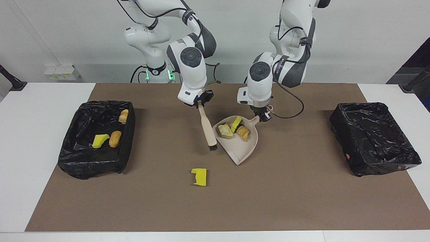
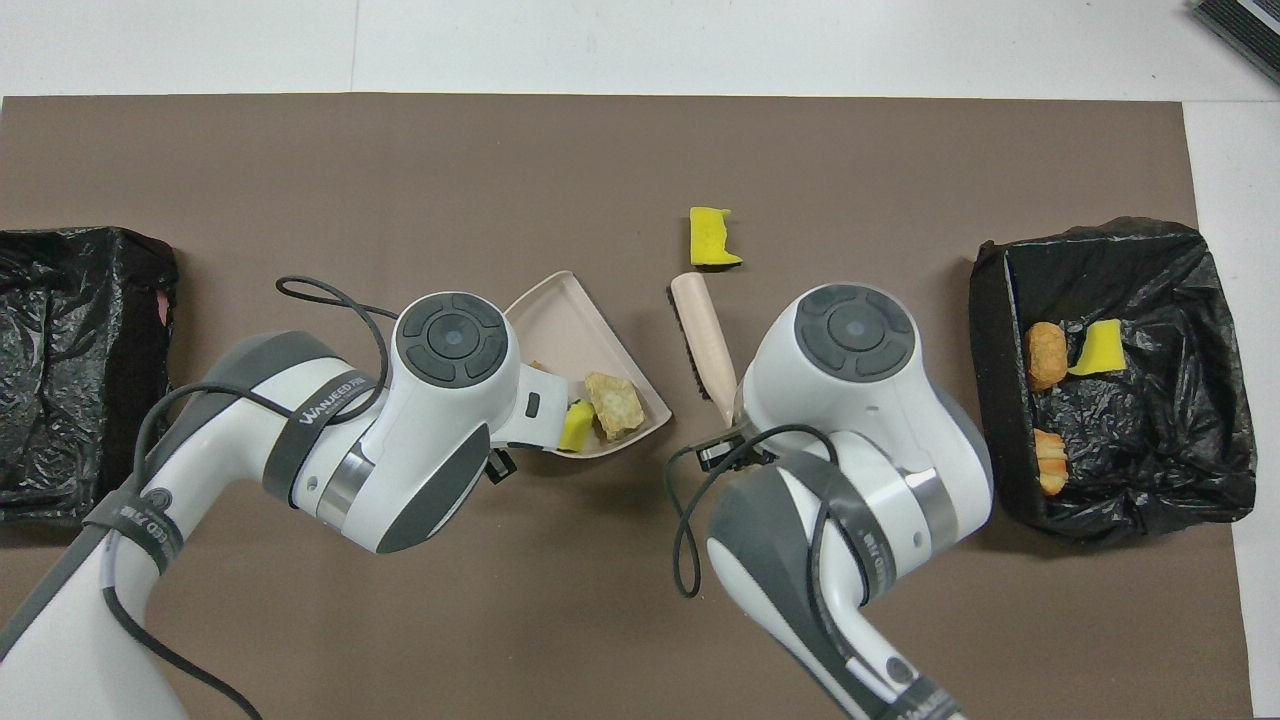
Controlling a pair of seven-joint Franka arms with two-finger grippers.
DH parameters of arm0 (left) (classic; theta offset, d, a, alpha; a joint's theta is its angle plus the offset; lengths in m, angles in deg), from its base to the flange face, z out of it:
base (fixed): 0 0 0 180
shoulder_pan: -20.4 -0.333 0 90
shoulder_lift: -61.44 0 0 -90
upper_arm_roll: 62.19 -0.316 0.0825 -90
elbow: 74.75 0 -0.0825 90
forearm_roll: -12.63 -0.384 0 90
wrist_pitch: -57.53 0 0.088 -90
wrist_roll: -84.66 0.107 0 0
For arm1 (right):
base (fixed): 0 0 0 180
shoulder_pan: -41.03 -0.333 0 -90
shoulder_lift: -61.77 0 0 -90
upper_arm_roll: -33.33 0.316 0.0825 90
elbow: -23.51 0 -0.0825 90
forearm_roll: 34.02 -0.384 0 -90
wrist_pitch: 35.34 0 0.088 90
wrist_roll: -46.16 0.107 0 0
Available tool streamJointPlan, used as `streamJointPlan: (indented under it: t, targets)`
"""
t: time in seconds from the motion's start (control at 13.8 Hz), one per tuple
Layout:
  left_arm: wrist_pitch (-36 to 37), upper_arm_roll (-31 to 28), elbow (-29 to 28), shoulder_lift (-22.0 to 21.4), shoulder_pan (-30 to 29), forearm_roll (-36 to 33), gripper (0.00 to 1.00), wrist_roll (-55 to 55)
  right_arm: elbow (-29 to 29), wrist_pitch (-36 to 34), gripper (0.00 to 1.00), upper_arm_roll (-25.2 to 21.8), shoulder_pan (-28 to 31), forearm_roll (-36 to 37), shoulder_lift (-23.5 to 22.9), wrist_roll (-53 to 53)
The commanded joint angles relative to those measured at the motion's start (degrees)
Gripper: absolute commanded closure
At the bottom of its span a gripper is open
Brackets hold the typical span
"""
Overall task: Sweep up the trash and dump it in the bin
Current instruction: 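Sweep the sponges and bread into the dustpan with the right gripper's brush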
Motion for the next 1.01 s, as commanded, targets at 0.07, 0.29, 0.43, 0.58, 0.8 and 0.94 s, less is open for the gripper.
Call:
streamJointPlan:
  t: [0.07,0.29,0.43,0.58,0.8,0.94]
  targets:
    - [-6.52,-0.05,-1.07,0.01,-2.02,2.27,1.00,-9.00,12.01,-1.34,1.00,0.56,3.31,7.95,-10.36,-2.73]
    - [-6.61,0.03,-1.60,-0.16,-1.84,2.80,1.00,-9.55,24.21,-1.42,1.00,0.56,3.93,13.93,-20.11,-3.96]
    - [-6.53,0.03,-1.95,-0.33,-1.67,3.51,1.00,-9.29,30.99,-1.16,1.00,0.65,3.93,17.89,-26.00,-4.31]
    - [-6.53,0.21,-2.65,-0.42,-1.14,4.91,1.00,-8.07,35.04,-0.55,1.00,0.56,3.93,19.74,-30.23,-5.45]
    - [-6.53,0.21,-3.62,-0.86,-1.66,10.10,1.00,-1.66,35.06,-1.85,1.00,0.74,3.06,19.14,-31.39,-5.46]
    - [-6.61,0.21,-3.62,-0.86,-1.75,10.28,1.00,-1.12,34.02,-5.62,1.00,1.00,2.44,16.08,-30.69,-5.37]
